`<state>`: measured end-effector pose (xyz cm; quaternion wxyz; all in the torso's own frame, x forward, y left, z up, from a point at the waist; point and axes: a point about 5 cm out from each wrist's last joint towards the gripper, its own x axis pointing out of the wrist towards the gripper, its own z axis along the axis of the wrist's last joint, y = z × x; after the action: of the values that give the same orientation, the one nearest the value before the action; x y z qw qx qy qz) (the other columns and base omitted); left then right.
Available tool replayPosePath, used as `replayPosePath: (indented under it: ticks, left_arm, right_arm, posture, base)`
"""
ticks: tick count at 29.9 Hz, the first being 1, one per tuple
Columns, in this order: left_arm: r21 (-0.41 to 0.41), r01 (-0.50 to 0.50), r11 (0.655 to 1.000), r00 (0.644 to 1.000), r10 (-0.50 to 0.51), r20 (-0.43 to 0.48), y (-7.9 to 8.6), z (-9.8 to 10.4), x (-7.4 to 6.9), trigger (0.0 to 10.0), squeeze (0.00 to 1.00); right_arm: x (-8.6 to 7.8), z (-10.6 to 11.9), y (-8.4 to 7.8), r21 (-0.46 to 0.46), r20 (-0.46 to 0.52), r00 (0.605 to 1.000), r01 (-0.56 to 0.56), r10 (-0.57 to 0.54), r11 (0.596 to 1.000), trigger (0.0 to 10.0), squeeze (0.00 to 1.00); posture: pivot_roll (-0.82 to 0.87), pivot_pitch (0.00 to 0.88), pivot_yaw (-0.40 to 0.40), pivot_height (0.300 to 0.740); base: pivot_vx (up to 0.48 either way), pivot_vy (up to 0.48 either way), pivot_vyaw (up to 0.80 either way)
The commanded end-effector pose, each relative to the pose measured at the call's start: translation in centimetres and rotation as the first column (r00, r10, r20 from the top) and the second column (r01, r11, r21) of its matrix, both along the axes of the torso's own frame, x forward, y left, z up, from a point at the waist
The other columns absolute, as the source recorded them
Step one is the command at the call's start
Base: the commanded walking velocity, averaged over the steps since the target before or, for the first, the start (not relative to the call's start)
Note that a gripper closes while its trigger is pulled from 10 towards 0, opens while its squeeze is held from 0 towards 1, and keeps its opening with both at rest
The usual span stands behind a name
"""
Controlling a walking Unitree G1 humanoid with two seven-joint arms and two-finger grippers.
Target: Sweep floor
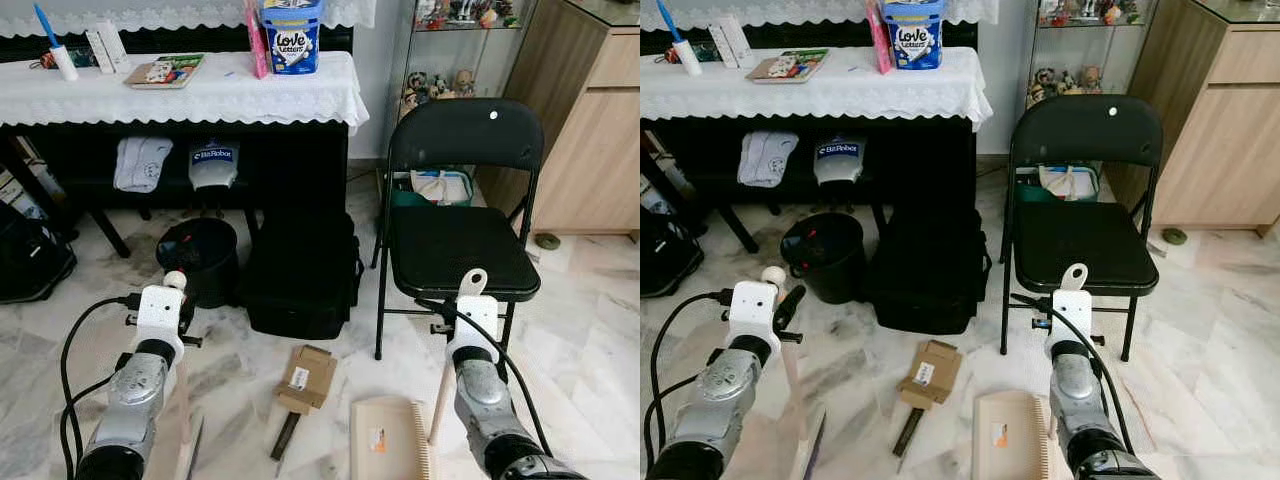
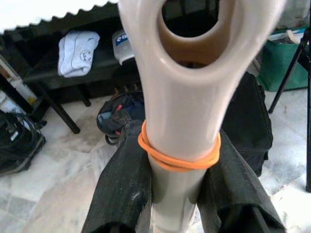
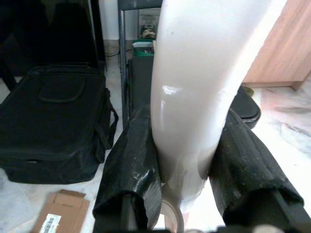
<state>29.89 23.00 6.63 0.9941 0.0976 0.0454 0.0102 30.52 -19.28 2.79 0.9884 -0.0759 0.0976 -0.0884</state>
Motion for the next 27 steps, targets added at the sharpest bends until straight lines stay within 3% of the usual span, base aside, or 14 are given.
replayPosePath:
  ticks: [1,7,15,27]
  left_arm:
    - [-0.024,-0.02,1.0,1.0,0.02,-0.015,0.6,-0.2,0.0,10.0,0.0]
    - [-0.026,-0.015,1.0,1.0,0.015,-0.015,0.5,-0.2,0.0,10.0,0.0]
    - [-0.031,-0.009,0.999,1.0,0.009,-0.013,0.4,-0.2,0.1,10.0,0.0]
    - [-0.061,-0.023,0.998,0.999,0.021,-0.031,0.2,-0.8,-0.1,10.0,0.0]
  right_arm:
    - [0.2,0.4,0.5,0.022,0.037,0.999,-0.018,0.017,1.0,10.0,0.0]
    - [0.5,1.0,0.5,0.032,0.086,0.996,-0.025,0.022,0.999,10.0,0.0]
    - [-0.1,0.0,0.3,0.006,0.016,1.0,-0.001,0.001,1.0,10.0,0.0]
    - [-0.7,-0.7,0.4,0.021,-0.008,1.0,0.016,-0.016,1.0,10.0,0.0]
  posture:
    - [0.07,0.0,0.046,0.74]
    - [0.06,0.0,0.049,0.74]
    - [0.07,0.0,0.049,0.74]
    - [0.07,0.0,0.054,0.74]
  base:
    - [0.0,0.0,0.0]
    - [0.0,0.0,0.0]
    - [0.0,0.0,0.0]
    - [0.0,0.0,0.0]
